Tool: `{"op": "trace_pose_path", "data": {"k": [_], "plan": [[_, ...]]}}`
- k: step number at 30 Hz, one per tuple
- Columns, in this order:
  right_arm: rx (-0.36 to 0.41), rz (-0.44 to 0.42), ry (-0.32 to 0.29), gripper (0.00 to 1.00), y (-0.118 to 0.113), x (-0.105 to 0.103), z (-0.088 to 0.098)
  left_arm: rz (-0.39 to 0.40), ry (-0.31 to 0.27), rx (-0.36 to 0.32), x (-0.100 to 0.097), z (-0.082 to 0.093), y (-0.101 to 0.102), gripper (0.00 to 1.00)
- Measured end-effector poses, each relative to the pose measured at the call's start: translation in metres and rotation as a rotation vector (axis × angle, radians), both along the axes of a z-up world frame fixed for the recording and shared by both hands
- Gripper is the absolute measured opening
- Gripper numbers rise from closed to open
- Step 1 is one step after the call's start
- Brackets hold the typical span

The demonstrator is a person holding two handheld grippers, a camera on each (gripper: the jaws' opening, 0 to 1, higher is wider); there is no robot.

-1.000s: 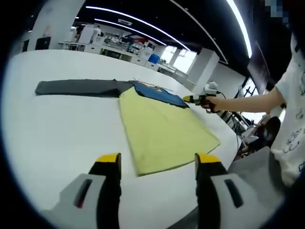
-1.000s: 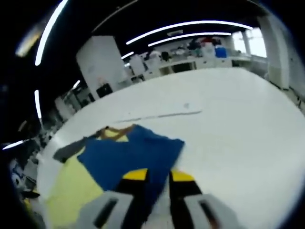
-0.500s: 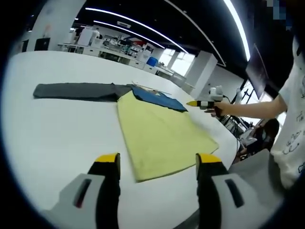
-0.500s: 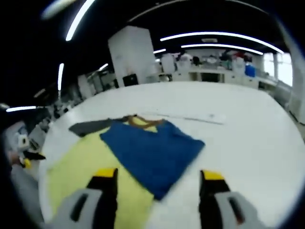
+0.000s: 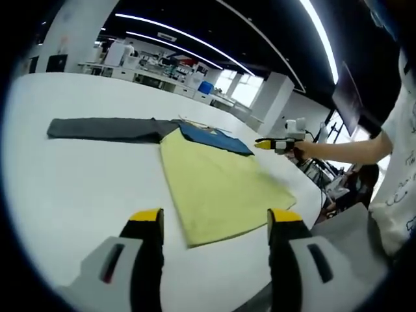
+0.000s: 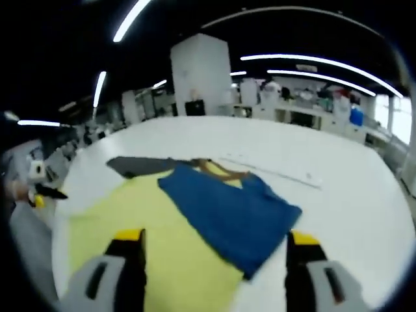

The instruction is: Fold the garment on the visible template until the final outline fits inside the template.

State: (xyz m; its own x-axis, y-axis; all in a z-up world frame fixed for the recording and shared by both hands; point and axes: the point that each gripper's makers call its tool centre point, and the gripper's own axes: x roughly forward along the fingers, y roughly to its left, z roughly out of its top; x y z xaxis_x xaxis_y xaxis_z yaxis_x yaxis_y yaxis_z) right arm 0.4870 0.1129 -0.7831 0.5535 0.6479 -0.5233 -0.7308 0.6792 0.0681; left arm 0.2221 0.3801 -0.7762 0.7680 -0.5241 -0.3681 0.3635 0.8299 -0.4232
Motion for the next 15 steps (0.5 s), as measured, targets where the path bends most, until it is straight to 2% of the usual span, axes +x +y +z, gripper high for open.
{"op": "trace_pose_path", "data": {"k": [8,11,15], "plan": [[0.008,0.115,-0.022,0.81,0.078,-0.001,0.007,-0.015,-0.015,0.02,-0.009,0.004,-0.001,0.62],[0.004,0.145,-0.047,0.71,0.11,0.0,0.009,-0.019,-0.016,0.029,-0.011,0.004,-0.003,0.62],[0.016,0.158,-0.057,0.61,0.141,0.002,0.008,-0.02,-0.014,0.031,-0.013,0.003,-0.007,0.62]]}}
